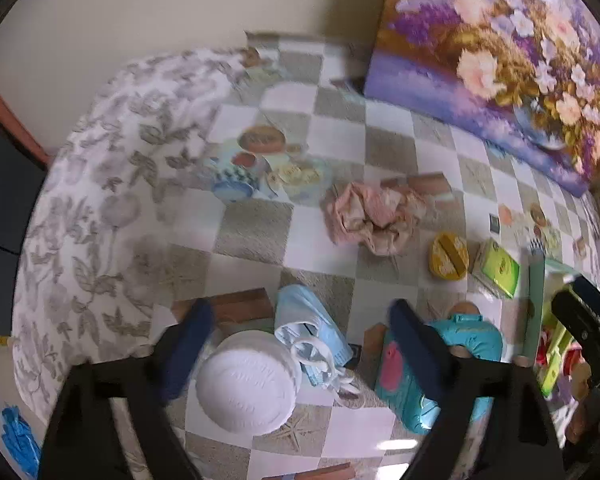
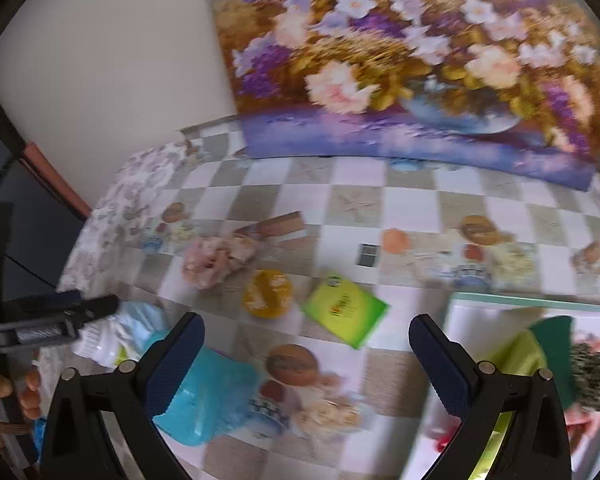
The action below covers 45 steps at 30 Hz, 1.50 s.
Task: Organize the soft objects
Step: 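Grasp the light blue face mask beside the white bottle with the left tool, then grasp the pink floral cloth with the right tool while the left tool holds the mask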
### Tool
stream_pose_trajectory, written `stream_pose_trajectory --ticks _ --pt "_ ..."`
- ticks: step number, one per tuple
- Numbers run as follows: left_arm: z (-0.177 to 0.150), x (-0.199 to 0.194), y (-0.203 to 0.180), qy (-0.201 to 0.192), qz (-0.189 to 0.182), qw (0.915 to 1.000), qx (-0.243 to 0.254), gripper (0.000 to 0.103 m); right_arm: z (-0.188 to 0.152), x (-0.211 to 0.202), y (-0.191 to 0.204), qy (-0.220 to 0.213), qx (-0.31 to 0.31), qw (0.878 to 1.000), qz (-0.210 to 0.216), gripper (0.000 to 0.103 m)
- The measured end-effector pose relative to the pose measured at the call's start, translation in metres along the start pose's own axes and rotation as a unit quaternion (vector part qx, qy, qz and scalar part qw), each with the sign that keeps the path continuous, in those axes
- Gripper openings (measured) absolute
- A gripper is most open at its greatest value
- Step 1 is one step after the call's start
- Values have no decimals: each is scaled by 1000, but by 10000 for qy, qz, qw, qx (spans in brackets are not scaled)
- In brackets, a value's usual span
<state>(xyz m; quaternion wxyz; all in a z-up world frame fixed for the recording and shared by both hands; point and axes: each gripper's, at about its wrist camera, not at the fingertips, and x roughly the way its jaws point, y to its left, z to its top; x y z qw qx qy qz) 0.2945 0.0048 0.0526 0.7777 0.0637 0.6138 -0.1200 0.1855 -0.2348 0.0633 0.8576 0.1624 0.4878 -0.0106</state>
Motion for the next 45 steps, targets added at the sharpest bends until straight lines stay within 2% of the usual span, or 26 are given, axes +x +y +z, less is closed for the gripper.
stream_pose_trajectory --ticks 3,8,14,17,19,21,25,27,31,38,43,45 --pt "4 11 3 242 -139 9996 55 78 3 12 8 65 -139 9999 19 103" --pt "14 25 -4 482 37 9977 471 75 11 35 13 212 -301 9993 25 102" --pt "16 38 -10 875 -141 9927 815 65 29 56 18 365 -321 9983 332 96" --pt "15 42 -15 966 -121 9899 1033 61 35 67 23 472 -426 9972 401 90" --pt "14 46 -18 1073 -131 9874 1154 52 36 73 26 547 -470 9963 469 85" --pt "12 49 -19 1149 -96 9857 1233 50 37 81 30 631 -540 9952 524 81" --pt "10 52 -15 1190 -26 9847 1273 50 42 96 41 772 -716 9924 632 73" --pt "11 56 -12 1237 -51 9840 1278 50 43 103 46 853 -784 9909 688 64" --pt "11 60 -11 1383 -15 9807 1383 50 44 117 57 1011 -970 9874 740 58" --pt "3 63 -17 1391 27 9768 1627 49 44 137 70 1230 -1212 9815 824 46" --pt "-1 66 -22 1376 -25 9769 1633 28 44 144 72 1302 -1308 9798 775 36" --pt "-4 68 -22 1351 -10 9765 1677 27 44 147 72 1326 -1341 9794 724 32"
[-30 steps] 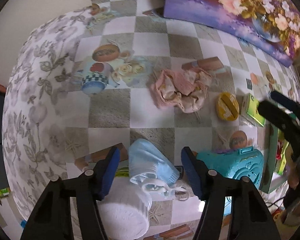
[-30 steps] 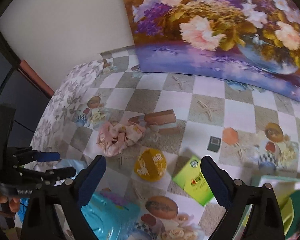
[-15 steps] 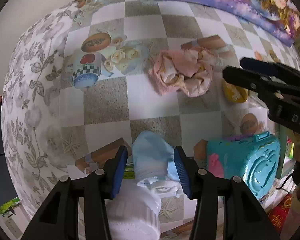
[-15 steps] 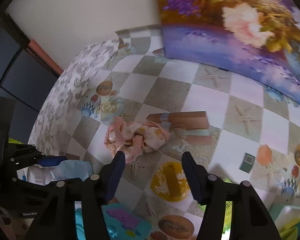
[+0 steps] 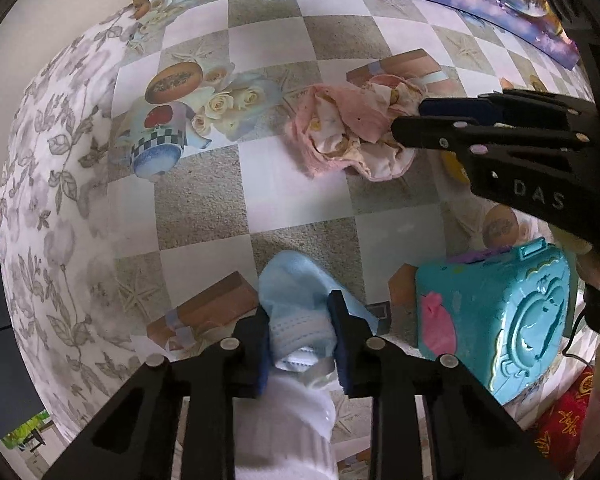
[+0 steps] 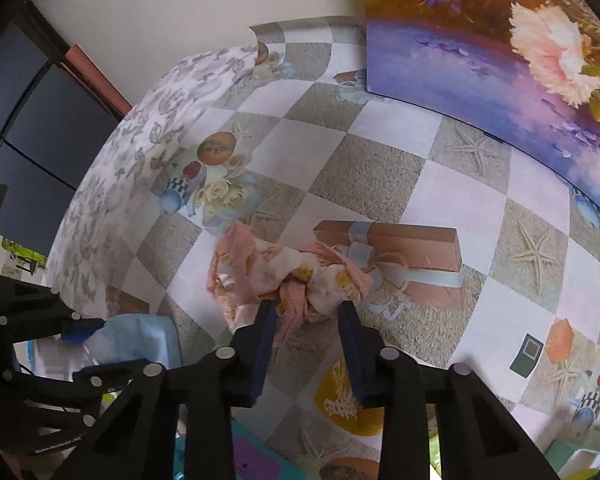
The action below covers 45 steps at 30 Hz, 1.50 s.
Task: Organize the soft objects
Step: 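Grasp the pink floral cloth with the right tool while the left tool holds the mask, then carry the mask with the left tool while the right tool carries the pink cloth over the tray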
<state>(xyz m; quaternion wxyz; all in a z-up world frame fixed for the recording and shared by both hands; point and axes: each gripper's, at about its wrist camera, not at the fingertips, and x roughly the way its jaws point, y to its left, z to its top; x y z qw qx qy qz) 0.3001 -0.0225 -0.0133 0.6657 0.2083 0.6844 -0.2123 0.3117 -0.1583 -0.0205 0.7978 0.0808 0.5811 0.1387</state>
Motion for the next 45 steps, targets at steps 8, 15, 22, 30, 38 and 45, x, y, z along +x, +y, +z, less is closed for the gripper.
stream_pose_trajectory --ticks 8,15,22,30,38,45 --pt "-3 9 0 -195 9 9998 25 25 -2 12 1 91 -85 9999 -8 10" --pt "3 7 4 -243 -15 9997 -21 25 -3 8 -1 13 -83 10000 31 7" --pt "10 -6 5 -305 -53 9995 -93 25 1 -14 -5 -164 -10 9998 98 6" --pt "9 -41 0 -598 62 9976 -331 25 -5 -67 -8 -506 97 9986 87 6" --pt "-8 -106 -22 -1179 368 9907 -570 25 -28 -154 -14 -955 197 9952 -33 6" --pt "-35 -156 -64 -1744 385 9821 -598 25 -71 -226 -20 -1344 369 9899 -272 6"
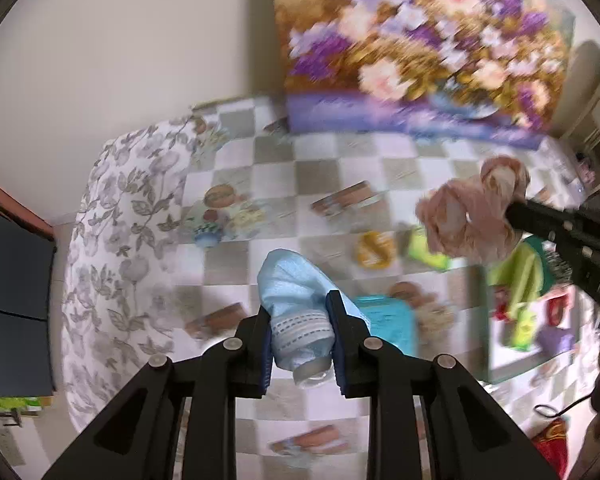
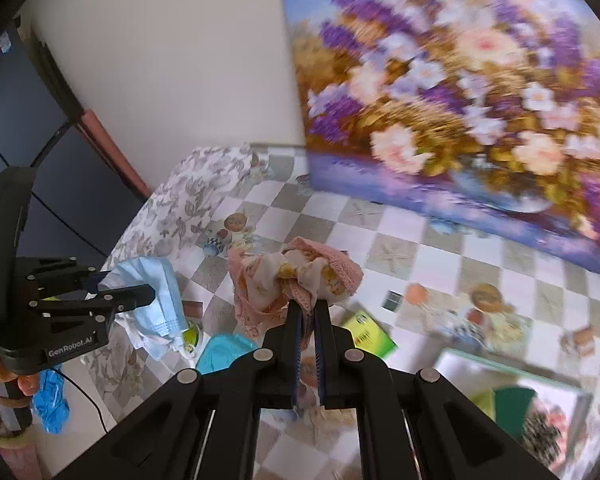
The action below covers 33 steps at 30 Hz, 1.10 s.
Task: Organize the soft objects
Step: 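Carry the mask with the left tool while the right tool carries the pink cloth over the tray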
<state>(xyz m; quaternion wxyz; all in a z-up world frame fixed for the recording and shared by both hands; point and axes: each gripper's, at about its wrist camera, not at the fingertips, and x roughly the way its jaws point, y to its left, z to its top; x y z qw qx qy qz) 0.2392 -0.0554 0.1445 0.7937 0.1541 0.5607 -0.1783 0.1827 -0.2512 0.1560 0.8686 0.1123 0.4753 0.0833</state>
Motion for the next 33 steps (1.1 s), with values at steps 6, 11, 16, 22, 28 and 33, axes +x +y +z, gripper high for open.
stream_pose_trajectory --ticks 6,11,16,22,28,33 --pt "-25 -31 -45 -439 -349 9984 -110 25 -37 -58 -7 -286 131 9991 -298 6" --pt "-45 -45 -78 -688 -539 9960 -173 25 -72 -89 -19 -453 377 9972 -456 6" --pt "-62 -49 -104 -852 -653 9938 -280 25 -107 -105 -41 -647 852 9923 -617 6" --pt "-77 -36 -139 -968 -814 9914 -350 25 -145 -99 -76 -699 1560 9830 -667 6" --pt "-79 3 -178 -623 -1177 9906 -319 25 -170 -103 -123 -620 2157 9688 -1051 6" --pt "-79 19 -206 -493 -1380 9889 -236 25 -187 -111 -161 -543 2532 9546 -1470 6"
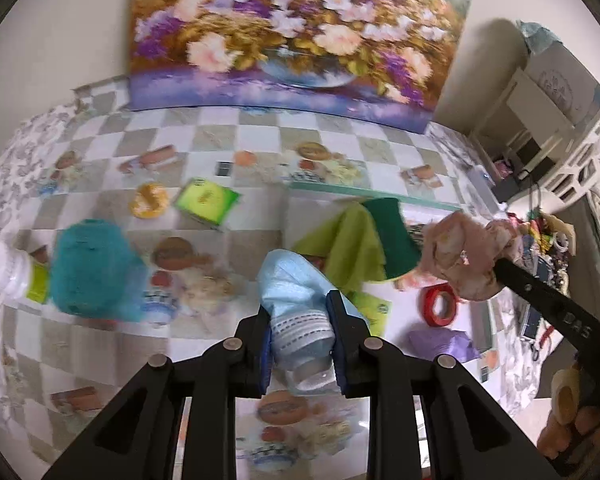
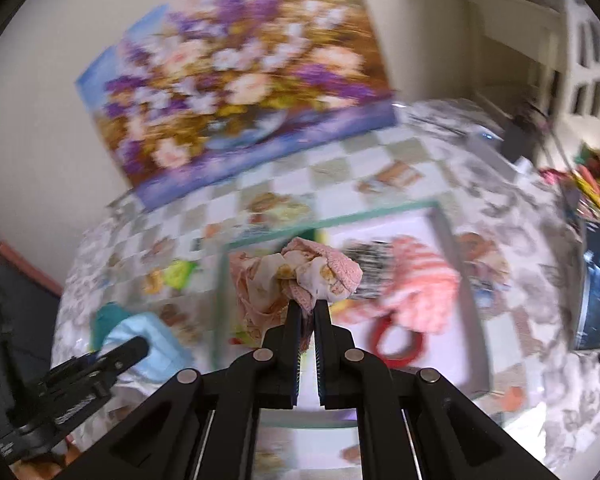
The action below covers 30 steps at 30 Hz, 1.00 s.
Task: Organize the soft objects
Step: 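Carry the mask with the left tool while the right tool carries the pink cloth over the tray, then open the right tool to drop the pink cloth while the left tool releases the mask into the tray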
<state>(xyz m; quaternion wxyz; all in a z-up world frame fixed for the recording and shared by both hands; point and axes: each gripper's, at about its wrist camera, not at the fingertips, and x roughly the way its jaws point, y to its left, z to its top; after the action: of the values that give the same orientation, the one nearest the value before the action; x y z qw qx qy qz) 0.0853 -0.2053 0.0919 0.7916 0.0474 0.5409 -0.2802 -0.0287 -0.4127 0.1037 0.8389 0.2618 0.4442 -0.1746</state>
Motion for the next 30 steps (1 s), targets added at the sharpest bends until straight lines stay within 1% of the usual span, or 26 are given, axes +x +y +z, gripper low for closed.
stream_pose_trajectory --ticks 4,8,10,12,16,17,19,21,22,23,24,25,26,27,29,30 --pt "-3 12 -18 -2 -247 9996 131 25 0 11 -32 176 225 9990 -339 6" --pt "-7 33 -42 110 -693 9969 357 26 -5 24 -59 389 548 9966 -476 6" --pt "-10 45 -52 194 -789 9956 461 26 -8 32 -69 543 652 9950 -518 6" --pt "-14 59 -59 283 -776 9949 574 26 -12 41 -75 686 685 9935 -589 7" --pt "-20 83 -60 507 -559 9955 572 26 -19 57 -83 980 675 9905 -695 10" --pt "-22 87 -59 577 -481 9956 562 26 -20 61 -85 1078 693 9893 -694 10" --pt "-22 86 -59 629 -422 9952 619 28 -21 62 -85 1136 710 9883 -729 10" --pt "-22 79 -63 545 -407 9950 734 40 -19 57 -83 1064 657 9893 -749 11" --pt "-21 76 -64 501 -395 9951 759 52 -18 55 -81 1021 634 9899 -756 12" --pt "-20 71 -65 452 -396 9951 782 60 -16 52 -80 980 615 9902 -778 16" --pt "-18 67 -66 424 -416 9950 805 61 -16 49 -79 938 600 9906 -793 24" --pt "-17 65 -67 415 -428 9948 823 61 -14 47 -79 903 596 9907 -820 28" --pt "-16 62 -67 420 -412 9948 835 62 -13 45 -78 875 598 9908 -844 38" --pt "-15 59 -66 413 -379 9950 825 63 -13 41 -78 820 601 9909 -886 44" --pt "-13 56 -62 381 -318 9959 759 79 -10 37 -77 733 609 9911 -934 49" --pt "-12 55 -60 361 -272 9964 714 82 -9 34 -76 677 601 9913 -953 55"
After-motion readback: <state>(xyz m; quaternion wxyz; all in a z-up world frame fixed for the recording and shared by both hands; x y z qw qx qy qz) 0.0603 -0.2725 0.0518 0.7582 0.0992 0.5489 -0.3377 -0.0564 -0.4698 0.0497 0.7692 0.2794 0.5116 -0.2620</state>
